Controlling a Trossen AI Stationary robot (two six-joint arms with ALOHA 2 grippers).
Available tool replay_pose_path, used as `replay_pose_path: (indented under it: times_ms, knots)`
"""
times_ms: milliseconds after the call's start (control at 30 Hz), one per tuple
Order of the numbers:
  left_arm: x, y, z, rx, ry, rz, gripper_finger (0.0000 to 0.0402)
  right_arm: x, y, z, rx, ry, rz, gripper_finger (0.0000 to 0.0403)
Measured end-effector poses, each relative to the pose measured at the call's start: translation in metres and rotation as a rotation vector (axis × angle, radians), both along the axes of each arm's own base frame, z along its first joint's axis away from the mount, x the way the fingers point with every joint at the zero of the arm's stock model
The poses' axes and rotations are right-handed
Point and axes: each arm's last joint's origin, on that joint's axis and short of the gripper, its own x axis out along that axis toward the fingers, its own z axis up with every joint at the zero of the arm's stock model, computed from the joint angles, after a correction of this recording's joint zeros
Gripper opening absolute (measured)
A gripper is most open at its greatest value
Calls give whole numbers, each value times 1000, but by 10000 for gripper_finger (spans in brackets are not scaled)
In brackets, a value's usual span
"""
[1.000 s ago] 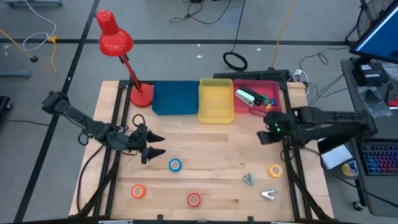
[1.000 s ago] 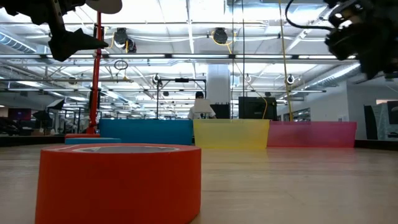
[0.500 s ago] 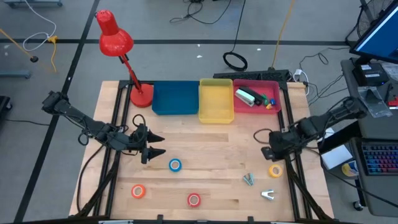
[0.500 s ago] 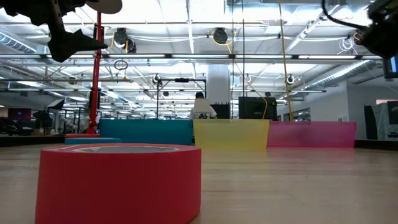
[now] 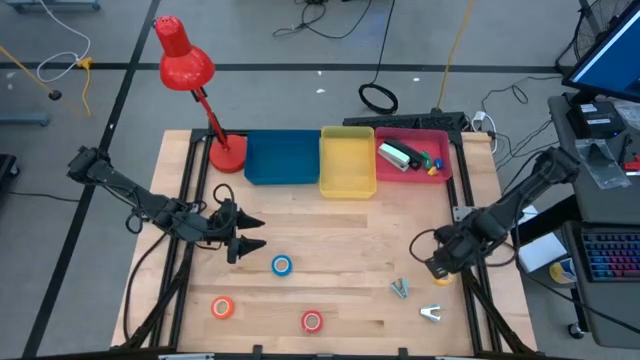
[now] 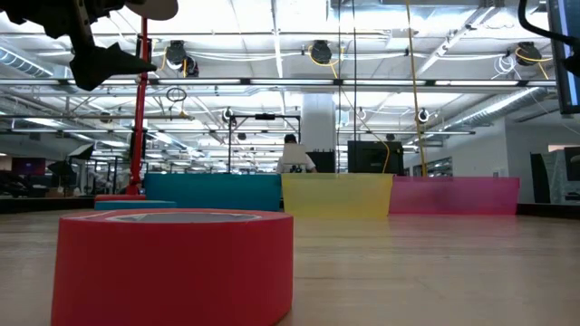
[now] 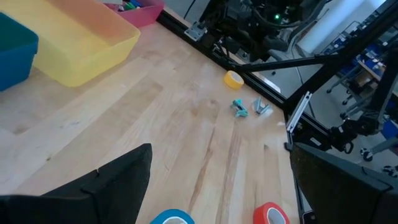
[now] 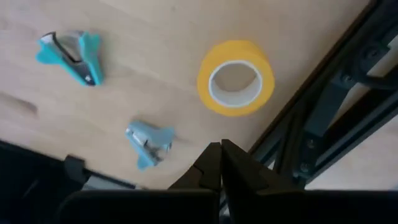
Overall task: Pick and place Stapler, Stapler remover, tape
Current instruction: Put the yellow tape into the blue bin
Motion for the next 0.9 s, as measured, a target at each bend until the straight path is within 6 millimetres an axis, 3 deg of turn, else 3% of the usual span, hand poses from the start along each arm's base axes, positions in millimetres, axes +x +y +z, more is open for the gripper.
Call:
replay_pose_path:
  times_ms: [200, 600, 900]
  knots:
    - [0, 0, 0, 0, 0, 0, 379, 2, 5, -5, -29, 22, 38, 41]
    - [0, 0, 0, 17, 1, -5, 379, 14, 15, -14, -25, 10, 36, 168]
    - [0, 0, 0, 20, 5, -5, 379, 28, 27, -32, -72, 75, -4, 192]
